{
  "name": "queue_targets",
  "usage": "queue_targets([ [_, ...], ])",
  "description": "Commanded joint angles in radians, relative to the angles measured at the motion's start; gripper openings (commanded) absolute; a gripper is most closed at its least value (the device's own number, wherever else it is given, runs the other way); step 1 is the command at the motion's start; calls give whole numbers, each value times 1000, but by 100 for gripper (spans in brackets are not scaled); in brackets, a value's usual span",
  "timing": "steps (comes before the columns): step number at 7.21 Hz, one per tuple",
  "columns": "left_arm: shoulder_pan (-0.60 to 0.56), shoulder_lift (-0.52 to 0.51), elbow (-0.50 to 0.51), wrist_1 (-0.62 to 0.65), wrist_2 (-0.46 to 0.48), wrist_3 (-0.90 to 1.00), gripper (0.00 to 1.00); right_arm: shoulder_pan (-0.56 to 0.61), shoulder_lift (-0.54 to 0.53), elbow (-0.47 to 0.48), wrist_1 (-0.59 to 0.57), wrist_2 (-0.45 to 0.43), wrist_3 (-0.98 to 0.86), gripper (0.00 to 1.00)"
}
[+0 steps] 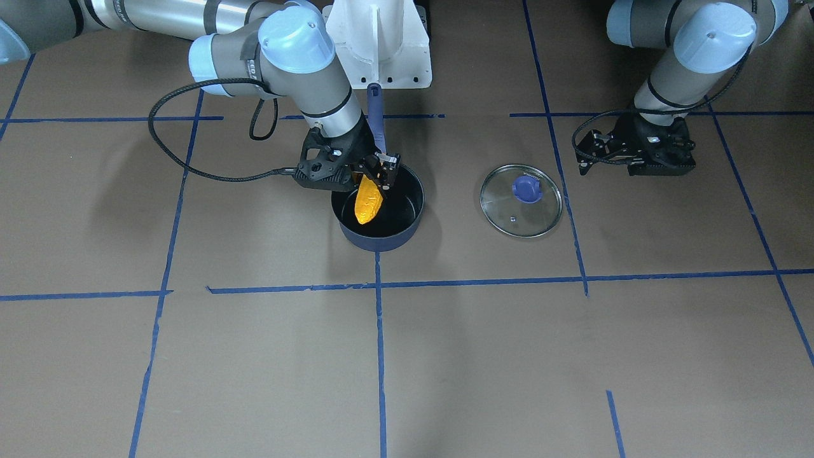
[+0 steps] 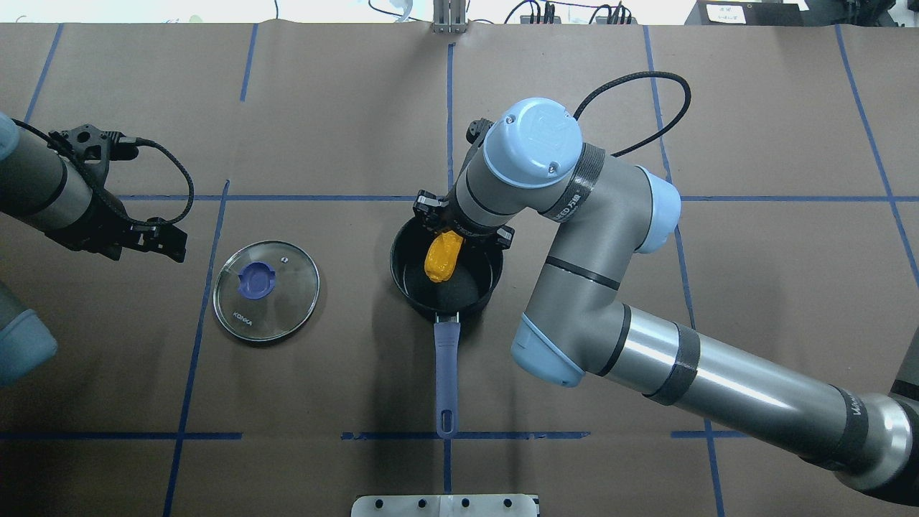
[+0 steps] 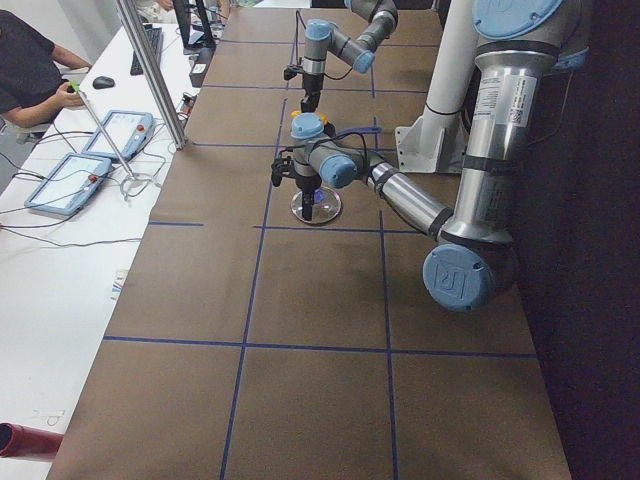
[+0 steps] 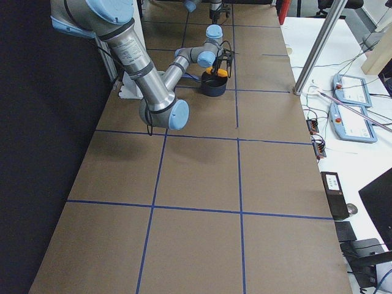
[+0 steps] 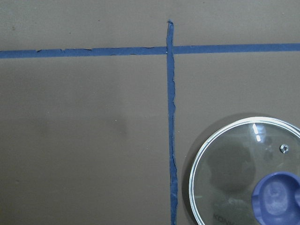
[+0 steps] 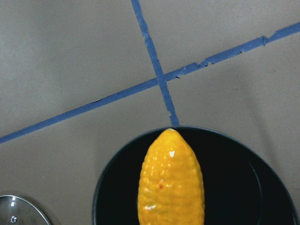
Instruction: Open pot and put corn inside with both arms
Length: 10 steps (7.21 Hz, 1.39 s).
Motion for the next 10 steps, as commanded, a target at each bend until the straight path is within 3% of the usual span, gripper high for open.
queue_targets([
  [1, 0, 0, 0, 0, 2, 0, 100, -13, -1, -32, 14, -1, -4, 25],
  [2, 0, 0, 0, 0, 4, 0, 100, -17, -3, -31, 14, -1, -4, 89],
  [3, 0, 0, 0, 0, 2, 4, 100, -19, -6, -26, 17, 3, -3, 100],
  [4, 0, 6, 1, 0, 2, 10, 100, -17, -12, -20, 15, 11, -3, 100],
  [6, -44, 29, 6, 3, -2, 135, 100, 51, -181, 164, 8, 115, -27, 100],
  [7, -90, 70, 9, 5, -4, 241, 100, 149, -304, 235, 5, 220, -144, 100],
  [8, -159, 78, 17, 11, -7, 350, 100, 232, -424, 274, 6, 270, -300, 100],
  [10, -347, 118, 91, 11, -155, 584, 100, 464, -657, 294, 5, 402, -714, 100],
])
